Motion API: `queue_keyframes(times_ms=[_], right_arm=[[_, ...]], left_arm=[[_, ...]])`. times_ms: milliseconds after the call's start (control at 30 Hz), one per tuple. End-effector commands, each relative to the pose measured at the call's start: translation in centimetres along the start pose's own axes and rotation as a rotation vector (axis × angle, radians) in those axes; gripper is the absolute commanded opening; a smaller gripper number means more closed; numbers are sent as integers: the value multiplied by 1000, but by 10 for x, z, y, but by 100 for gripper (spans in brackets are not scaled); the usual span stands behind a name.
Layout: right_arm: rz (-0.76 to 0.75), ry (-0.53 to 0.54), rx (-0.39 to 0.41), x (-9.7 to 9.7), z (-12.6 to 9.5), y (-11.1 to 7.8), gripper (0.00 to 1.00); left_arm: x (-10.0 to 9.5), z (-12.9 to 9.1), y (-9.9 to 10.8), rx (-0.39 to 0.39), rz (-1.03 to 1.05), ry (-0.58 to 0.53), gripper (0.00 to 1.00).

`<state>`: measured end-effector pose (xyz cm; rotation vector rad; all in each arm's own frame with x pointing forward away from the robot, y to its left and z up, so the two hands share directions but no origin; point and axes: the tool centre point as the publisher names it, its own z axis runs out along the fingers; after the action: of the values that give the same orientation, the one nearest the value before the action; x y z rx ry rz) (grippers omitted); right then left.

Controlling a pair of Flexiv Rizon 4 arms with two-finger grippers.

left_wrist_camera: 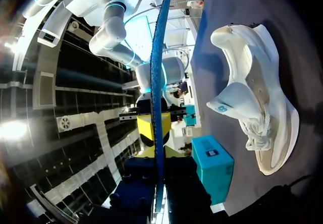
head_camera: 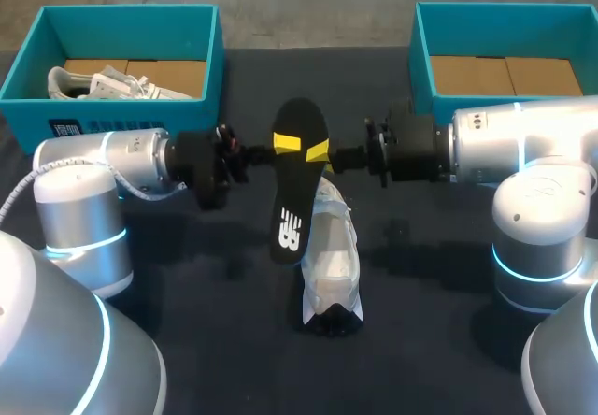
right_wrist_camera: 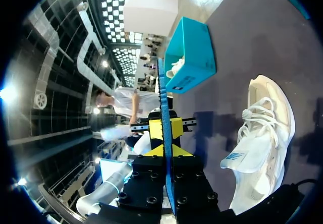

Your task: Take the shoe out of the shoebox, open the shoe tongue, remove and reinsert the insole, then place the shoe into the shoebox

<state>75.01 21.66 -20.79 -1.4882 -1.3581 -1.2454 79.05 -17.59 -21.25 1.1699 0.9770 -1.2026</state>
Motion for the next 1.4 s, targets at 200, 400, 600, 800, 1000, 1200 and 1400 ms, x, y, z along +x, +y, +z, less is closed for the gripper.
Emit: queue_keyframes(times_ms=[200,400,600,800,1000,1200,1400], right_arm=[[1,-7,8,0,6,-1,100],[0,-11,-7,1,0,-2,100],[3,-27,-29,0,-9,-5,100],[-1,-70,-60,-2,-24,-7,100],[-9,-152,-88,-4,-47,-10,100],[-6,-208,-104,-10,-64,-17,100],[-13,-284,-102,-13,-77,-31,100]], left_arm=[[2,8,0,-1,6,-6,0],[-1,10,0,10,7,-6,0],[-1,7,-2,7,1,-10,0],[-6,5,-11,5,-2,-14,0],[-4,2,-32,4,-21,-21,0],[0,-5,-56,12,-40,-13,0],[-2,-10,-75,10,-60,-1,0]])
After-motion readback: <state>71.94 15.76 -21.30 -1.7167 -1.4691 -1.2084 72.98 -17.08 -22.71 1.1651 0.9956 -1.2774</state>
